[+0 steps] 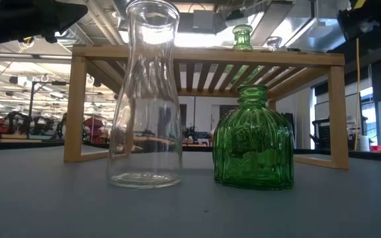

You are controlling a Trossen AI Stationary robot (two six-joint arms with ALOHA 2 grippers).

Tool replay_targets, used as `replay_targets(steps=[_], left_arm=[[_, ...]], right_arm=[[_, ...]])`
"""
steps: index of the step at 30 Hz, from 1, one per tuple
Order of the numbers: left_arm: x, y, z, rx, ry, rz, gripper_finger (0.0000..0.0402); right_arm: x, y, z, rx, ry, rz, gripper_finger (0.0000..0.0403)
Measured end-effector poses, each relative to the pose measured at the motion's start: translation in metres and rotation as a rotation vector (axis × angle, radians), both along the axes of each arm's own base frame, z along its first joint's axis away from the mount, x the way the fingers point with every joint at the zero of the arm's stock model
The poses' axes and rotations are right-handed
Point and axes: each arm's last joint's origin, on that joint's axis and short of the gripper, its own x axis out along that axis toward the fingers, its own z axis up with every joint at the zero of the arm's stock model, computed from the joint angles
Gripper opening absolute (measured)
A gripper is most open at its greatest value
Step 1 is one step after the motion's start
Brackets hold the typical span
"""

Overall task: Sort vases onto shelf
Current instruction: Put the transparent bottle on the shelf

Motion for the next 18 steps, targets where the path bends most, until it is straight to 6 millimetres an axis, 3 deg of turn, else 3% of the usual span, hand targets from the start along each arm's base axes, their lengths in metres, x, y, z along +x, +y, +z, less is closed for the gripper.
replay_targets(steps=[6, 9, 18], left_arm=[[-0.001, 0.0, 0.001, 0.001, -0.014, 0.0, 0.0037], [-0.001, 0.0, 0.001, 0.001, -0.013, 0.0, 0.0037], [-0.001, 0.0, 0.001, 0.001, -0.013, 0.0, 0.0037]], right_arm=[[-0.002, 0.0, 0.028, 0.014, -0.121, 0.01, 0.0264], [-0.012, 0.003, 0.04, -0.003, -0.204, 0.025, 0.0264], [-0.044, 0.023, 0.045, -0.04, -0.25, 0.014, 0.0264]])
